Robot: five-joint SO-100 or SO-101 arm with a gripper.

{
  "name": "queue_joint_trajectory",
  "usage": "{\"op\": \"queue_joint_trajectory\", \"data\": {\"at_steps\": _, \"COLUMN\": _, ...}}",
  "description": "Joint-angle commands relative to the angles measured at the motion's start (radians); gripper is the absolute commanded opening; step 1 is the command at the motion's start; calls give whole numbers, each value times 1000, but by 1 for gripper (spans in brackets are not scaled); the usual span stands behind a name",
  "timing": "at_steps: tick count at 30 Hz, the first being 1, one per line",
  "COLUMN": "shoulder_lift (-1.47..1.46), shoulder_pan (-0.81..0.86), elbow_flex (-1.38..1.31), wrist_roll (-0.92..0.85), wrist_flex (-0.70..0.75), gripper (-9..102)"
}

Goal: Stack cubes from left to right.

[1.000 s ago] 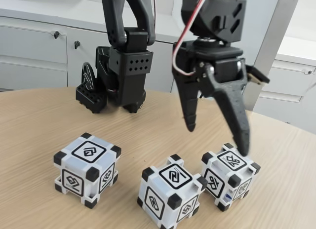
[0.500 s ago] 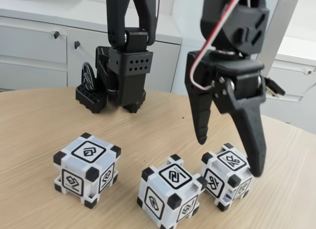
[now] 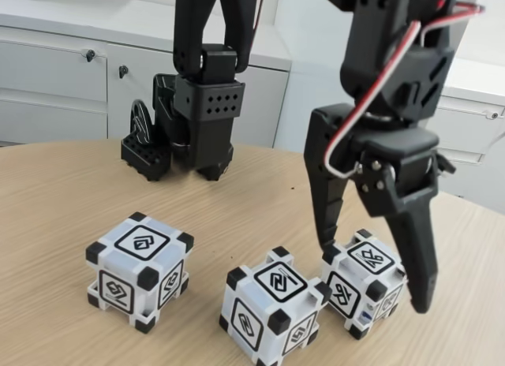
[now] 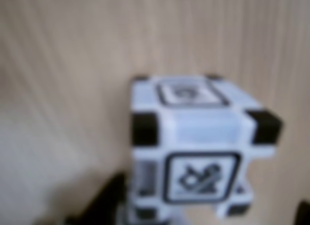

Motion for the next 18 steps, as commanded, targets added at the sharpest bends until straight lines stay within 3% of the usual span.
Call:
{"op": "queue_joint_trajectory", "data": {"at_steps": 1, "shoulder_lift": -14, "shoulder_pan": -6, "elbow_flex": -46, "wrist_roll": -37, "wrist_flex": -11, "gripper": 37}}
{"op": "queue_joint_trajectory", "data": {"at_steps": 10, "shoulder_lift": -35, "shoulder_pan": -8, "elbow_flex": -46, "wrist_roll": -98, "wrist_flex": -11, "gripper": 36}}
{"op": "queue_joint_trajectory", "data": {"at_steps": 18, "shoulder_lift": -55, "shoulder_pan": -8, "elbow_flex": -48, "wrist_roll": -48, "wrist_flex": -12, "gripper": 36}}
